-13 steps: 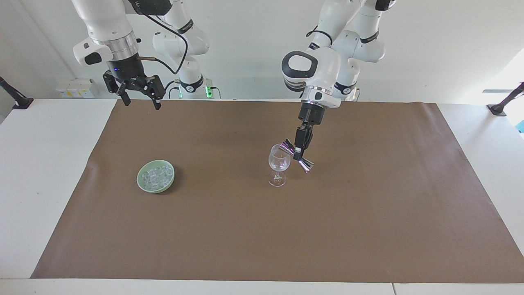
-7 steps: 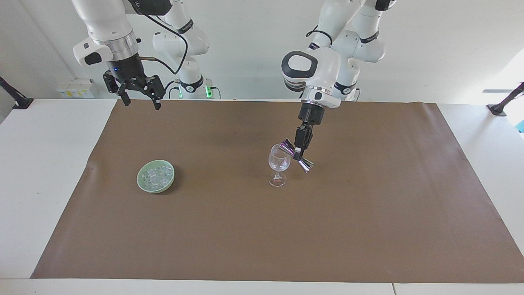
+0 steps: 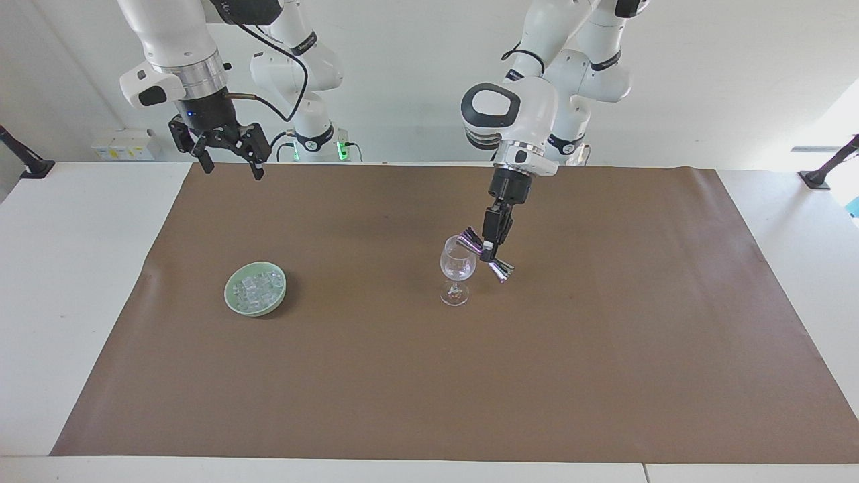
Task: Pour wine and add ice with both arms
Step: 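Hold the tilted shaker over the wine glass with the left gripper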
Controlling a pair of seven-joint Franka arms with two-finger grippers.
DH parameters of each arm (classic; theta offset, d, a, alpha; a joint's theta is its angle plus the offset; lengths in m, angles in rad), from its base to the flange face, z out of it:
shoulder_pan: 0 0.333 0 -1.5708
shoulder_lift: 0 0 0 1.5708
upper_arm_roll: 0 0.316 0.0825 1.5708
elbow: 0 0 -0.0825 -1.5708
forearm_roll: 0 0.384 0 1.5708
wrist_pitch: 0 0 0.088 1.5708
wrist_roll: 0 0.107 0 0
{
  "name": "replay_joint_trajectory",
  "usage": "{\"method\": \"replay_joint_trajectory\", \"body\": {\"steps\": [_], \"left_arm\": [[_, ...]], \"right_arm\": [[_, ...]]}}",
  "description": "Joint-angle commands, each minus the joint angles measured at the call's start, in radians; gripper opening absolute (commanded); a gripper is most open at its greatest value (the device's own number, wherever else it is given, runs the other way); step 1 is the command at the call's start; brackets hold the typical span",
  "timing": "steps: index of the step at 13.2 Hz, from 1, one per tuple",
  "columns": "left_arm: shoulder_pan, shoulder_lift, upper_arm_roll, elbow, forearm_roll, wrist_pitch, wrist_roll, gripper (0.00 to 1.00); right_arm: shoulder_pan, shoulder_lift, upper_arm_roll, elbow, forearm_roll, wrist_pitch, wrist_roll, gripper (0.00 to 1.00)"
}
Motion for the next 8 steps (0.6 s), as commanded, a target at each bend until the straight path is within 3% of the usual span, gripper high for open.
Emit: {"method": "replay_joint_trajectory", "body": {"steps": [1,8], "left_arm": [[-0.018,0.014,0.011,0.025,0.008,0.019,0.014,0.00],[-0.018,0.013,0.011,0.025,0.006,0.018,0.085,0.00]], "right_arm": [[-0.004,-0.028,0.001,-0.036,0.016,0.026,-0.025,1.00],[-0.004,-0.028,0.001,-0.036,0.016,0.024,-0.025,1.00]]}}
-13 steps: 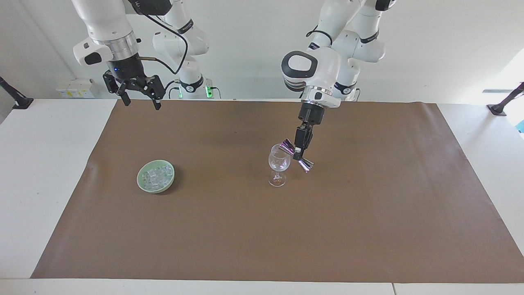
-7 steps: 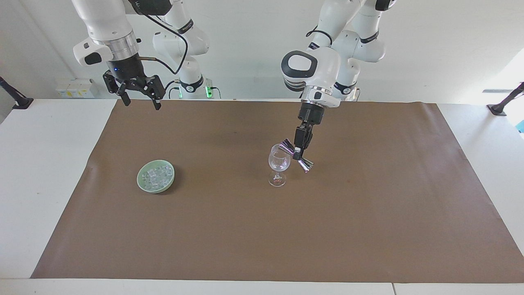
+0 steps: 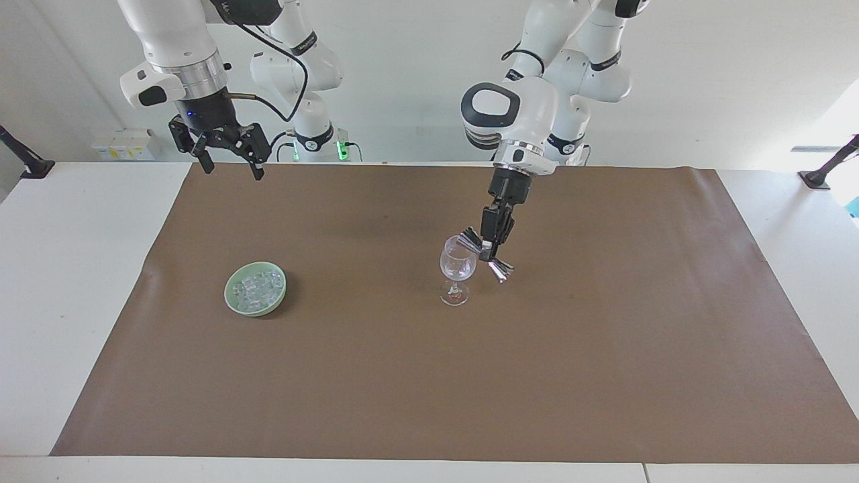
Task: Pour wine and add ice with both arms
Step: 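Turn the shaker upright and lift it away from the glass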
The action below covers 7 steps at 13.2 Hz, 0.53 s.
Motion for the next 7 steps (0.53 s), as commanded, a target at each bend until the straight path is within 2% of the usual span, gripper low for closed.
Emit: {"method": "replay_joint_trajectory", "body": {"steps": [1,5,7], "left_arm": [[-0.017,0.013,0.011,0.025,0.002,0.019,0.013,0.00],[-0.013,0.014,0.008,0.031,-0.010,0.016,0.000,0.00],[0.000,0.011,0.003,0.037,-0.059,-0.013,-0.006,0.00]], "right_arm": [[-0.004,-0.028,0.001,-0.036,0.016,0.023,-0.025,1.00],[-0.004,-0.028,0.001,-0.036,0.014,0.024,-0.025,1.00],[-0.004,-0.030,0.001,-0.036,0.016,0.024,-0.025,1.00]]}}
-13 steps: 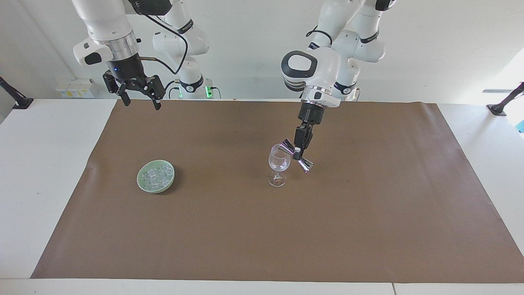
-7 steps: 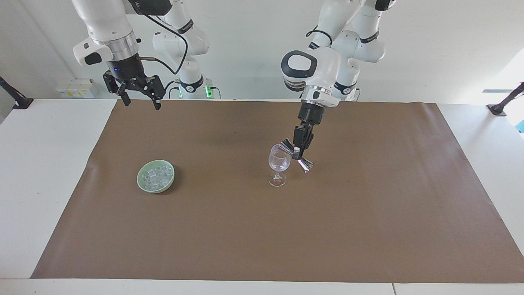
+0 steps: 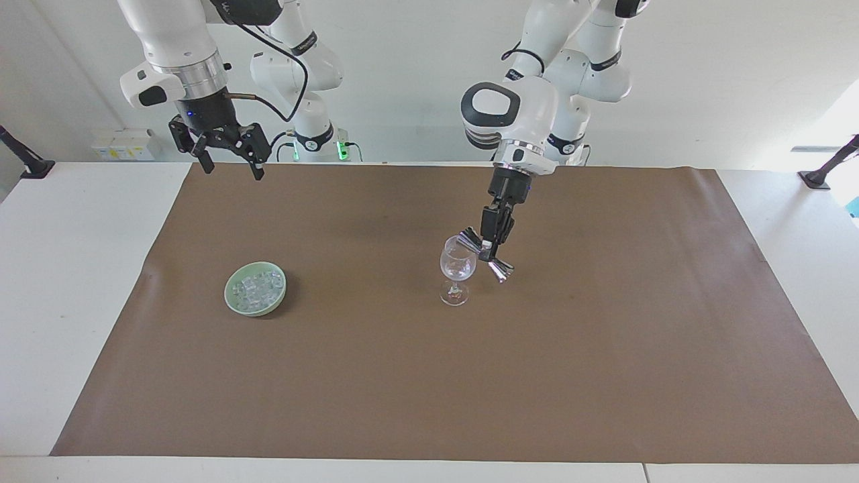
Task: Pour wine and add ice with both arms
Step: 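Turn the shaker upright and lift it away from the glass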
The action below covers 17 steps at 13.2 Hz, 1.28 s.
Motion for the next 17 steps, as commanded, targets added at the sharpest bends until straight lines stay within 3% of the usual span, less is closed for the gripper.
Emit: {"method": "replay_joint_trajectory", "body": {"steps": [1,3,11,14,17], "left_arm": [[-0.001,0.010,0.003,0.035,-0.076,-0.011,0.001,0.00],[0.006,0.003,0.002,0.035,-0.127,-0.014,-0.004,0.00],[0.102,-0.023,-0.010,0.026,-0.142,-0.089,-0.090,0.00],[0.136,-0.055,-0.009,-0.003,-0.142,-0.172,-0.091,0.00],[0.171,-0.073,-0.006,-0.020,-0.142,-0.232,-0.091,0.00]], "right_arm": [[-0.004,-0.030,0.001,-0.036,0.016,0.026,-0.025,1.00],[-0.004,-0.027,0.001,-0.036,0.016,0.071,-0.026,1.00],[-0.055,0.027,-0.002,-0.037,0.016,0.148,-0.147,1.00],[-0.064,0.023,-0.003,-0.126,0.006,0.260,-0.167,1.00],[-0.089,0.059,-0.003,-0.174,-0.003,0.299,-0.218,1.00]]}}
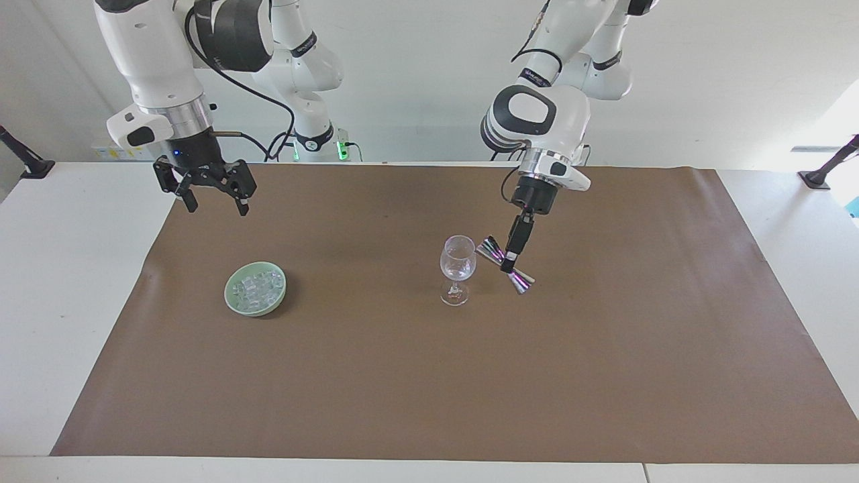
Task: Pour wine and add ice with both arms
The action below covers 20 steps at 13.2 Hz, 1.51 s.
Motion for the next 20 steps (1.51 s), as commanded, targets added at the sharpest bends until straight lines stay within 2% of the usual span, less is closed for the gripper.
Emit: {"method": "replay_joint_trajectory", "body": {"steps": [1,6,9,15,18,20], "left_arm": [[0.040,-0.049,-0.006,-0.044,-0.018,-0.065,0.001,0.00],[0.072,-0.087,-0.001,-0.093,-0.018,-0.157,-0.001,0.00],[0.113,-0.109,0.000,-0.126,-0.018,-0.229,-0.007,0.00],[0.127,-0.116,0.002,-0.130,-0.018,-0.262,-0.233,0.00],[0.144,-0.124,0.002,-0.139,-0.018,-0.288,-0.324,0.00],[0.146,-0.124,0.002,-0.137,-0.018,-0.291,-0.425,0.00]], "right_arm": [[-0.034,0.011,0.009,-0.057,-0.001,0.047,-0.050,1.00],[-0.034,0.048,0.007,-0.154,-0.041,0.121,-0.050,1.00],[-0.035,0.089,0.007,-0.172,-0.087,0.168,-0.058,0.94],[-0.058,0.180,0.009,-0.252,-0.107,0.349,-0.062,0.92],[-0.063,0.169,0.009,-0.336,-0.107,0.417,-0.096,0.91],[-0.065,0.163,0.009,-0.352,-0.107,0.420,-0.122,0.83]]}}
